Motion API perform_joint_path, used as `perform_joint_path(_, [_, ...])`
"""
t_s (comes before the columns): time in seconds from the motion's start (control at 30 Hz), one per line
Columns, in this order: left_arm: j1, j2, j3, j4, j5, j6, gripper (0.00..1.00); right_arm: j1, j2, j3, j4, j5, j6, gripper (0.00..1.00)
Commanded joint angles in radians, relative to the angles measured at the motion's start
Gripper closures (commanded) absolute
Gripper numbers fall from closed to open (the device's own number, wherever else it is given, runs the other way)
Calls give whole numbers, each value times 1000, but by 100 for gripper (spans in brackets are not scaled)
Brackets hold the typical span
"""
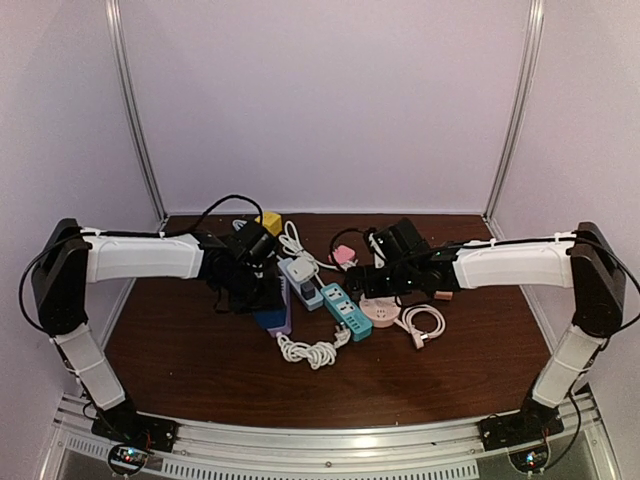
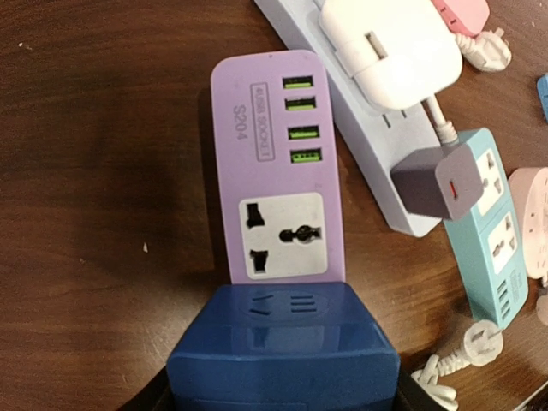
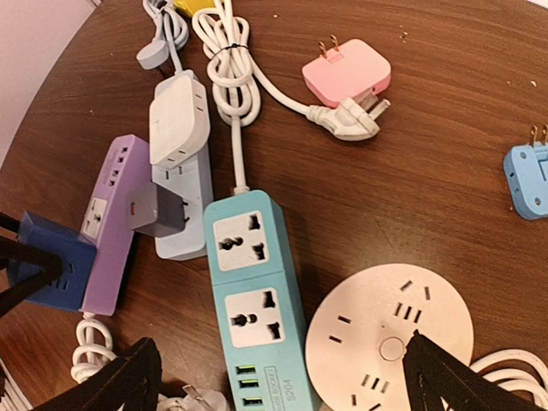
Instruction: Pull the plug off the socket
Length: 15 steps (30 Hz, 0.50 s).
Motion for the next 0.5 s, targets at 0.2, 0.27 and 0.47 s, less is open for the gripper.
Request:
perform_joint_path(0.2, [-25,-104,-72,-193,44,163,70,19,112,116,134,-182,97,0])
perform_joint_path(0.27, [-25,-125,-90,-194,39,176,70,28,150,141,167,-229,124,0])
perform_joint_path(0.47, [-31,-165,-112,-197,21,192,71,90,285,270,220,-322,207,1])
